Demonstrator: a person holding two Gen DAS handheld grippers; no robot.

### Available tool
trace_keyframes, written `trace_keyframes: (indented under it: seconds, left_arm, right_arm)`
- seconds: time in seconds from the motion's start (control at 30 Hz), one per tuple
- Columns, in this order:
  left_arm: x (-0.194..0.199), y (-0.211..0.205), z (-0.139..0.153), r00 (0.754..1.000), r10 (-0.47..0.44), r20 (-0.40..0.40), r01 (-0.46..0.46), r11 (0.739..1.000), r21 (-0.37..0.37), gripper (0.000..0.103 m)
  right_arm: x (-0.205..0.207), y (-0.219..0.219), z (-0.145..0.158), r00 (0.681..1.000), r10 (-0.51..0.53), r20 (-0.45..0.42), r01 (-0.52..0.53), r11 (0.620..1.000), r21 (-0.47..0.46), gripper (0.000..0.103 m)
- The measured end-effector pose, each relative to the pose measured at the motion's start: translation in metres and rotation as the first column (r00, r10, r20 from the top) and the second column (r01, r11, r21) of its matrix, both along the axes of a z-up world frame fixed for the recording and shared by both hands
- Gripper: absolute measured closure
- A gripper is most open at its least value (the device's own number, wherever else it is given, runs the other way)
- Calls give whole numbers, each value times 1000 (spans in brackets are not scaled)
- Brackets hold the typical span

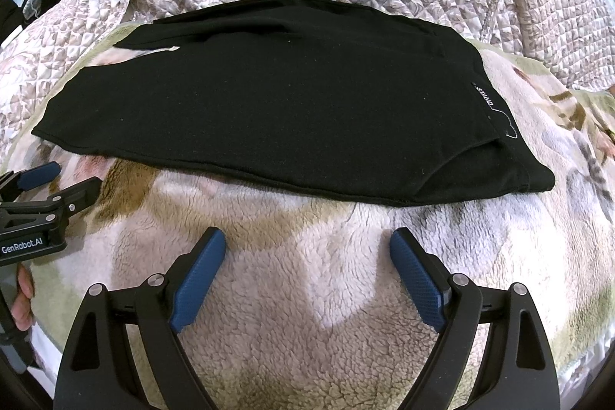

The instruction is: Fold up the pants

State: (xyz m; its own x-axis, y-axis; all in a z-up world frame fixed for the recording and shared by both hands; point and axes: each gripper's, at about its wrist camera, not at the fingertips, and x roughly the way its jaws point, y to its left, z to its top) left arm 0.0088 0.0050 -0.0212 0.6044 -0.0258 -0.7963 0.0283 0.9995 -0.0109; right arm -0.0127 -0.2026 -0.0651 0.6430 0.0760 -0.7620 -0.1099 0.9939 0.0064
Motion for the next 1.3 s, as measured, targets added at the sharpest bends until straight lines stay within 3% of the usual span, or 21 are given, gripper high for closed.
trace_keyframes:
  seconds: [1.3]
  left_arm:
    - [-1, 4, -2, 1000, 0, -1, 0, 1000, -2, 2]
  right_arm:
    - [1, 2, 0, 1000, 0, 0, 0, 1000, -9, 14]
